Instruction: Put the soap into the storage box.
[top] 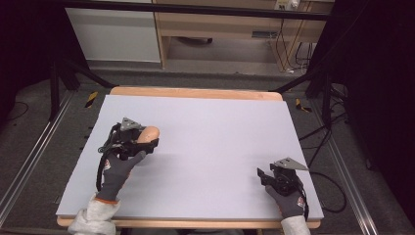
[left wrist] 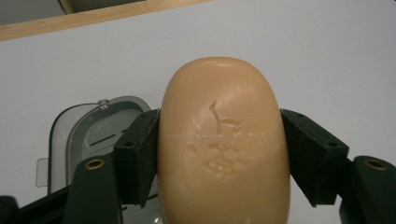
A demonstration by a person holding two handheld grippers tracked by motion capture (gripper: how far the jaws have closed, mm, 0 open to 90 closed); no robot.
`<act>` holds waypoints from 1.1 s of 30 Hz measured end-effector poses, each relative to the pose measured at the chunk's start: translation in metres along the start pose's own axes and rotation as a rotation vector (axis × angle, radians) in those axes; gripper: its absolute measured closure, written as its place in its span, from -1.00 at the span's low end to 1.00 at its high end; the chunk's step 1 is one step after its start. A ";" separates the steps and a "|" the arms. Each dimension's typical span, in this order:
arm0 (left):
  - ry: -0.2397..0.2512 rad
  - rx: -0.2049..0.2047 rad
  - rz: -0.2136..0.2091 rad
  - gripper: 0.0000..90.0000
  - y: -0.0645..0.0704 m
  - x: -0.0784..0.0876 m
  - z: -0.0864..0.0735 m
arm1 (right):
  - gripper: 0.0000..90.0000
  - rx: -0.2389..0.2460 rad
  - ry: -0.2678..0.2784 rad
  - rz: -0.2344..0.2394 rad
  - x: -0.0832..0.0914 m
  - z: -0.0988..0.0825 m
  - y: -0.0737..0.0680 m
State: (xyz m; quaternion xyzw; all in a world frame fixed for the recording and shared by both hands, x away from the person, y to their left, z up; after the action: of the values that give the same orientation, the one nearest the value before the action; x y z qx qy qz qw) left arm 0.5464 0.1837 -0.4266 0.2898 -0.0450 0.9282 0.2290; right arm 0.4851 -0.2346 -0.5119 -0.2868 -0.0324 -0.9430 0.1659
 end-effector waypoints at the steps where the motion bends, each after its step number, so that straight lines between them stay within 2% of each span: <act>1: -0.002 0.004 0.002 -0.29 -0.002 0.000 0.000 | -0.02 0.000 0.000 0.000 0.000 0.000 0.000; 19: -0.017 0.047 0.071 -0.29 -0.036 -0.014 -0.002 | -0.02 0.000 -0.001 0.001 -0.001 -0.001 0.001; 33: -0.049 0.061 0.108 -0.29 -0.053 -0.026 -0.017 | -0.02 -0.006 -0.004 0.005 0.000 -0.001 0.000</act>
State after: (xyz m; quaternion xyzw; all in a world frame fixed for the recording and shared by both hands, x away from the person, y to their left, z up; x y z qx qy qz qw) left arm 0.5808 0.2244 -0.4574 0.3165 -0.0379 0.9328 0.1683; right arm 0.4851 -0.2348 -0.5128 -0.2890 -0.0293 -0.9421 0.1674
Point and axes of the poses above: each handheld gripper's, and its own axes: x roughly backward along the jaws, z roughly out of its top, y roughly to its right, the point moved 7 cm from there along -x, roughly forward along the jaws, and after that the axes turned 4 degrees about y, right-handed, at the moved point
